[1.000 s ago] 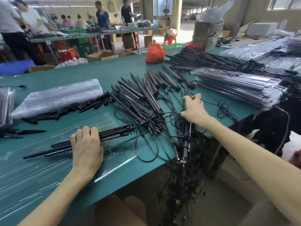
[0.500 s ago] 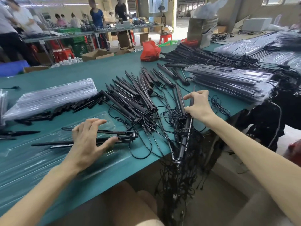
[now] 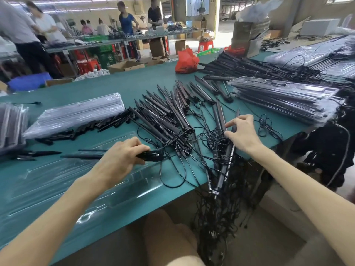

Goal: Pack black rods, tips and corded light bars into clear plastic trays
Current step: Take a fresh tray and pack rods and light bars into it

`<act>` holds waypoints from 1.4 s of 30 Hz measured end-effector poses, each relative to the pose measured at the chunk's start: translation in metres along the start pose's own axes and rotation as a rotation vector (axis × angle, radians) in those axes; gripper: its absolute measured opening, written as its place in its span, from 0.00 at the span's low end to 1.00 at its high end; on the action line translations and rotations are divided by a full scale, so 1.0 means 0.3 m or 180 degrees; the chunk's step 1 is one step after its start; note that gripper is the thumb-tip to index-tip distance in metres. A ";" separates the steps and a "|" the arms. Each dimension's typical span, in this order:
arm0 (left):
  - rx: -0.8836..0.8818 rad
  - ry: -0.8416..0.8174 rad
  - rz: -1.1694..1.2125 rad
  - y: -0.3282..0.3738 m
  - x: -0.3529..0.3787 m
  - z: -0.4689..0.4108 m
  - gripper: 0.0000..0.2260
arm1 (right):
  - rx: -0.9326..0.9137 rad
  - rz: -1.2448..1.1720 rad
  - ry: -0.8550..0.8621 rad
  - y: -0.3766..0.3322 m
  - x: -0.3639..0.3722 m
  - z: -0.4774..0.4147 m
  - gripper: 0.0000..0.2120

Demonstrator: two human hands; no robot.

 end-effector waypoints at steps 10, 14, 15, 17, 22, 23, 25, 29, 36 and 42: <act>-0.0486 0.0670 -0.1070 -0.060 -0.112 -0.095 0.16 | 0.0187 0.0510 0.0001 0.028 0.007 -0.009 0.19; -0.0857 0.0468 -0.1364 -0.190 -0.087 -0.023 0.22 | 0.0225 0.0760 0.0030 0.061 -0.005 -0.013 0.20; -0.0919 0.0394 -0.1424 -0.216 -0.075 0.003 0.23 | 0.0189 0.0794 0.0029 0.064 -0.006 -0.014 0.20; -0.1134 0.0269 -0.1466 -0.273 -0.052 0.060 0.25 | 0.0142 0.0836 0.0020 0.067 -0.005 -0.013 0.20; -0.1337 0.0000 -0.1319 -0.315 0.017 0.140 0.27 | 0.0127 0.1161 -0.0032 0.052 0.003 -0.012 0.19; -0.1342 0.0008 -0.1281 -0.309 0.024 0.141 0.27 | 0.0145 0.1304 -0.0052 0.044 0.005 -0.006 0.18; -0.1356 0.0086 -0.1240 -0.299 0.025 0.136 0.26 | 0.0103 0.1671 -0.0040 0.018 0.008 0.007 0.14; -0.1383 0.0217 -0.1235 -0.291 0.017 0.128 0.24 | -0.0826 0.1221 0.0123 -0.122 0.025 0.041 0.12; -0.1579 0.0551 -0.1226 -0.290 -0.022 0.151 0.25 | -0.1151 0.1208 -0.0881 -0.281 0.237 0.060 0.16; -0.1586 0.0816 -0.1192 -0.301 -0.086 0.174 0.23 | -0.0694 0.1014 -0.0650 -0.309 0.265 0.020 0.08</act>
Point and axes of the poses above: each hand's wrist, its own z-axis away from the middle knuckle, its own x-axis out of the palm, y = z × x, the point moved 7 cm from there along -z, towards the middle knuckle, and after that the axes turned 12 degrees about -z, right-handed, at the moved point
